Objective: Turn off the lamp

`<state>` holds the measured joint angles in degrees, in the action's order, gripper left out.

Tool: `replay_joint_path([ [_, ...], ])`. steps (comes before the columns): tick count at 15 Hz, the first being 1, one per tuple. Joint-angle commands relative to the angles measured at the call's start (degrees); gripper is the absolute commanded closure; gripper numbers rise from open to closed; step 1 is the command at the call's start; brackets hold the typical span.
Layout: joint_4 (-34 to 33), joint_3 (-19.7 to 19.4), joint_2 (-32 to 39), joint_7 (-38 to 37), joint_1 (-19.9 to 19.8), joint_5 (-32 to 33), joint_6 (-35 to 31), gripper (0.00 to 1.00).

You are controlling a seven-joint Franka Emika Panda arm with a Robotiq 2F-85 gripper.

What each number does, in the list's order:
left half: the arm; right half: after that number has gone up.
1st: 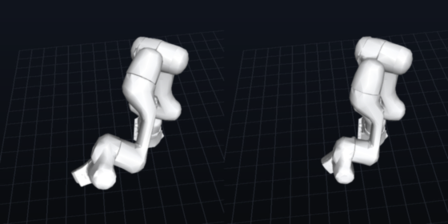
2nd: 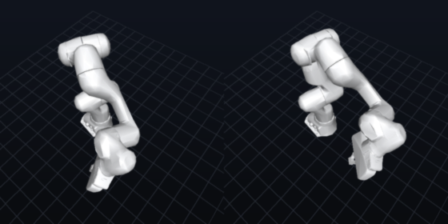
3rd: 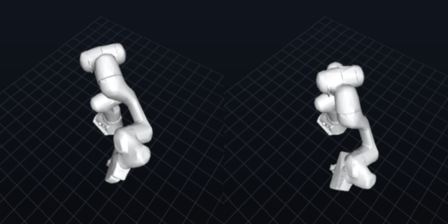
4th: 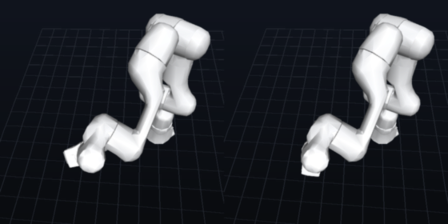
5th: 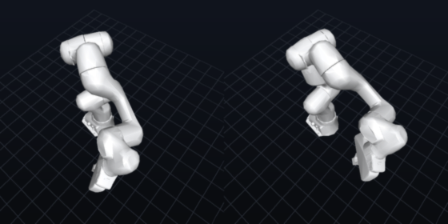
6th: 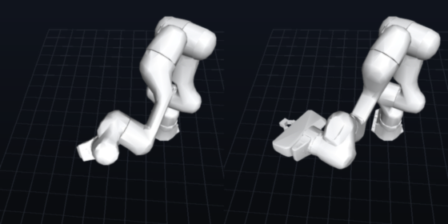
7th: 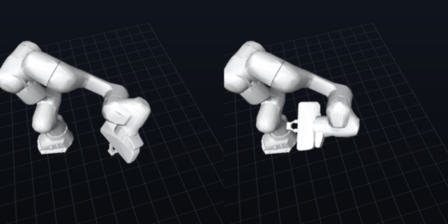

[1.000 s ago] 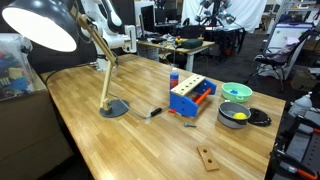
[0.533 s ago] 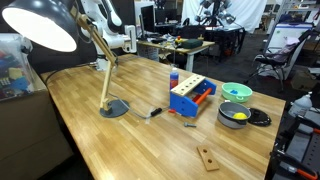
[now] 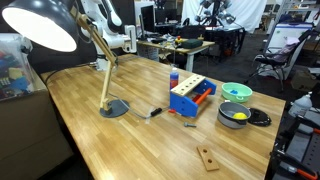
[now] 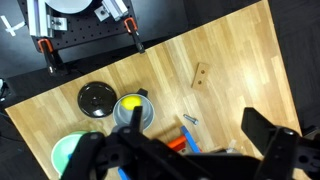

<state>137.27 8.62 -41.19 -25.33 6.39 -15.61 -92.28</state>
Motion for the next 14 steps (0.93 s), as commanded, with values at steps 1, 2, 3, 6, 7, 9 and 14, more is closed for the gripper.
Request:
replay_joint_path([
  [1,-0.19,1.22,-0.11,0.86,-1.77,-0.74,0.42,0.0],
  [2,-0.19,1.22,-0.11,0.86,-1.77,-0.74,0.42,0.0],
  [3,-0.19,1.22,-0.11,0.86,-1.77,-0.74,0.42,0.0],
  [6,-0.19,1.22,-0.11,0.86,-1.77,-0.74,0.42,0.0],
  [7,-0.19,1.22,-0.11,0.86,-1.77,-0.74,0.42,0.0],
  [9,-1.07,1.78,1.37,0.8,-1.6,-0.94,-0.49,0.0],
  [14,-7.3,5.61,11.13,0.44,-0.23,-1.34,-6.34,0.0],
])
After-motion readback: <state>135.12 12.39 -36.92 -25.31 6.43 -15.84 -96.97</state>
